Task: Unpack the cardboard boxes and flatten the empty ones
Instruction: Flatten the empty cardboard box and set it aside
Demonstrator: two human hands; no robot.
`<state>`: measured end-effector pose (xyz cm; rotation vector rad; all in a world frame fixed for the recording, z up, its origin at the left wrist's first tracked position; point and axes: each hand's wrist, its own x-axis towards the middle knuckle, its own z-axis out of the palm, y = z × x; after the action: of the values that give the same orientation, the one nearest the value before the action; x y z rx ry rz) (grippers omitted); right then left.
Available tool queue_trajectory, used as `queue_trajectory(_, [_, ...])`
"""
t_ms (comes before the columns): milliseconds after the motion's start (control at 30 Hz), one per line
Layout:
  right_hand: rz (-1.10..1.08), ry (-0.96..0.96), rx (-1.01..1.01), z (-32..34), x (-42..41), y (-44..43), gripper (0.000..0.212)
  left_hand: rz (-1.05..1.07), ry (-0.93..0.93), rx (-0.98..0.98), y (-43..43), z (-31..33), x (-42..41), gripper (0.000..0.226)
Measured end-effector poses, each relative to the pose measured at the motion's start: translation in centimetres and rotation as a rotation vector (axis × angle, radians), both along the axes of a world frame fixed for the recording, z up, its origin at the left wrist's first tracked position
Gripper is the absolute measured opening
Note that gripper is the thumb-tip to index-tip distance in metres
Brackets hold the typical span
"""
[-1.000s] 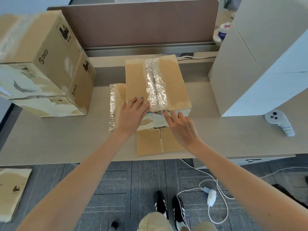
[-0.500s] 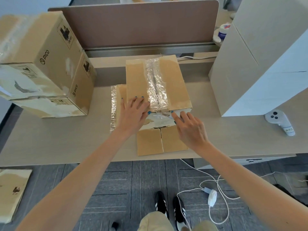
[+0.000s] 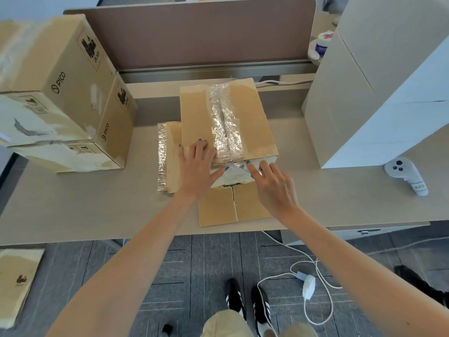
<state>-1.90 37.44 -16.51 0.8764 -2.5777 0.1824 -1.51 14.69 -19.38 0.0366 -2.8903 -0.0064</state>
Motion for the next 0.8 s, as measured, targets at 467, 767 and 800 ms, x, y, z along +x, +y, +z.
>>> queue_trajectory(467, [-0.008, -0.097, -0.076, 1.5, -0.1, 1.3, 0.031, -0.013, 0.015, -0.014, -1.0, 0.1, 0.6, 0.051])
queue_trajectory(767, [-0.116, -0.152, -0.138, 3.8, -1.5, -0.6, 0.021, -0.043, -0.081, 0.109, -0.8, 1.6, 1.2, 0.056])
queue_trajectory(800, [-0.118, -0.164, -0.131, 3.9, -2.1, -1.2, 0.021, -0.027, -0.068, 0.118, -0.6, 2.1, 1.0, 0.057])
